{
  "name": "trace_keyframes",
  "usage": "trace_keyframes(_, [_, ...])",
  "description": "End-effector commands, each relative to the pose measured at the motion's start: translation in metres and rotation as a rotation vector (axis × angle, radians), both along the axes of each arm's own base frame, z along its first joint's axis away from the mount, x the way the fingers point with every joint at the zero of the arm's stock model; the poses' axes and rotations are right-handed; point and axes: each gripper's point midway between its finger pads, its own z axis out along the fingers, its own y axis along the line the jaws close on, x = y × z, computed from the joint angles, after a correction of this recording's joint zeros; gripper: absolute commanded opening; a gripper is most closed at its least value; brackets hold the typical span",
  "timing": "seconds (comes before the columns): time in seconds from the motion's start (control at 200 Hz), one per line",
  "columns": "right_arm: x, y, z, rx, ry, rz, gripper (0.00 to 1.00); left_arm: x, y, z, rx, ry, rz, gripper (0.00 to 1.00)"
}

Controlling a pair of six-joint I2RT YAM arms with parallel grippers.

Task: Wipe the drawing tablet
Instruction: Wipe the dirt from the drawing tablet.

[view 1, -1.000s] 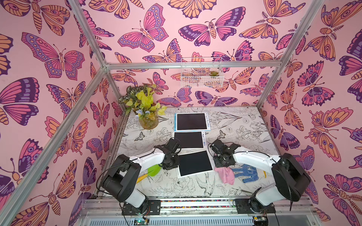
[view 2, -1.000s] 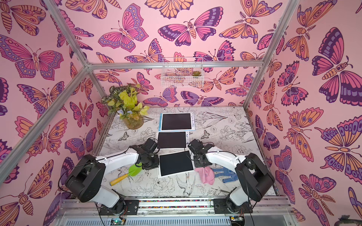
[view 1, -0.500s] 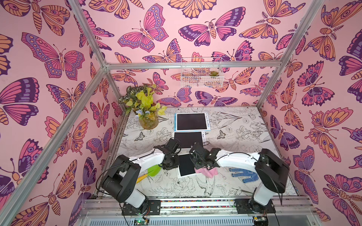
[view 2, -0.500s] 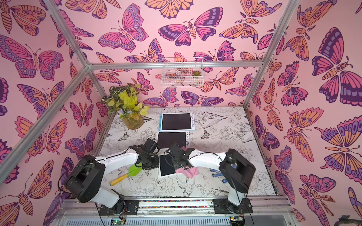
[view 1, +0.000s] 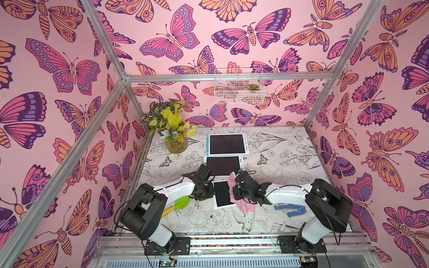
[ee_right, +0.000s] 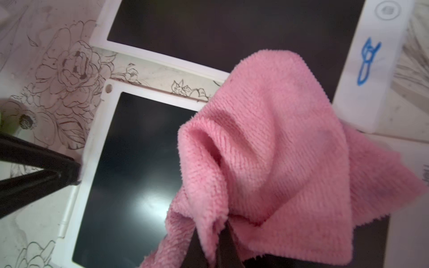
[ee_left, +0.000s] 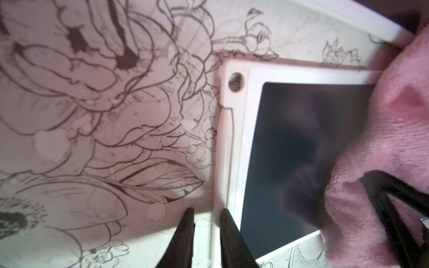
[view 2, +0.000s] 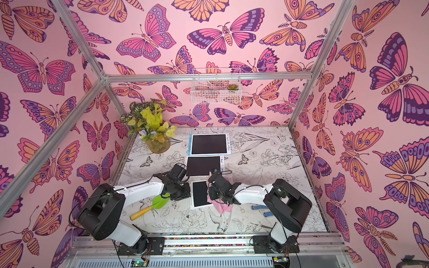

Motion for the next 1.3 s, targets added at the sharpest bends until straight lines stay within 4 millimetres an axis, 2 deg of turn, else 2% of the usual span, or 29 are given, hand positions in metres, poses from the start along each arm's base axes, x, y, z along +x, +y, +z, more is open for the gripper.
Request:
trace_keyframes(0.0, [-0.013,0.028,0.005,0.003,-0.059,0.135,0.0,-0.059,0.047,-0.052,0.203,0.225,0.0,0.23])
trace_keyframes(0.1, [-0.026,0.08,0.01,0.054,-0.041,0.227,0.0,-0.058,0.046,-0.052,0.201,0.227,0.004,0.23])
trace_keyframes(0.18, [-0.022,0.099,0.008,0.089,-0.016,0.219,0.0,-0.059,0.046,-0.052,0.2,0.23,0.008,0.23])
trace_keyframes(0.255, [-0.005,0.089,0.008,0.043,-0.038,0.158,0.0,-0.061,0.048,-0.053,0.209,0.239,0.009,0.23])
trace_keyframes(0.345, [0.015,0.053,0.005,-0.01,-0.029,0.075,0.0,-0.062,0.05,-0.055,0.219,0.246,0.016,0.23])
trace_keyframes(0.441, [0.019,0.021,0.002,-0.044,-0.036,0.042,0.0,-0.063,0.051,-0.056,0.227,0.252,0.021,0.22])
trace_keyframes(0.486, [0.016,0.017,0.002,-0.055,-0.047,0.062,0.0,-0.063,0.052,-0.056,0.23,0.253,0.022,0.21])
trace_keyframes(0.531, [0.011,0.026,0.001,-0.023,-0.035,0.104,0.0,-0.064,0.052,-0.056,0.231,0.254,0.023,0.21])
trace_keyframes(0.571, [0.005,0.042,0.002,0.005,-0.031,0.145,0.0,-0.065,0.053,-0.057,0.233,0.255,0.026,0.21])
trace_keyframes(0.701, [-0.006,0.106,0.013,0.087,-0.032,0.252,0.0,-0.064,0.052,-0.056,0.228,0.254,0.025,0.21])
trace_keyframes(0.771, [-0.004,0.124,0.013,0.103,-0.016,0.255,0.0,-0.065,0.052,-0.056,0.225,0.257,0.026,0.21])
trace_keyframes(0.851, [0.006,0.119,0.012,0.083,-0.019,0.22,0.0,-0.066,0.052,-0.056,0.226,0.263,0.03,0.21])
trace_keyframes(0.996, [0.019,0.075,0.005,0.051,-0.006,0.145,0.0,-0.068,0.054,-0.058,0.233,0.269,0.036,0.21])
trace_keyframes(1.061, [0.015,0.066,0.006,0.055,-0.013,0.166,0.0,-0.068,0.054,-0.058,0.234,0.269,0.039,0.2])
trace_keyframes(1.127, [0.006,0.075,0.008,0.075,-0.003,0.216,0.0,-0.068,0.055,-0.058,0.237,0.269,0.04,0.18])
trace_keyframes(1.227, [-0.007,0.108,0.016,0.097,-0.008,0.288,0.0,-0.067,0.055,-0.058,0.243,0.268,0.046,0.18])
trace_keyframes(1.297, [-0.008,0.12,0.019,0.114,0.004,0.281,0.0,-0.068,0.056,-0.058,0.246,0.272,0.047,0.17])
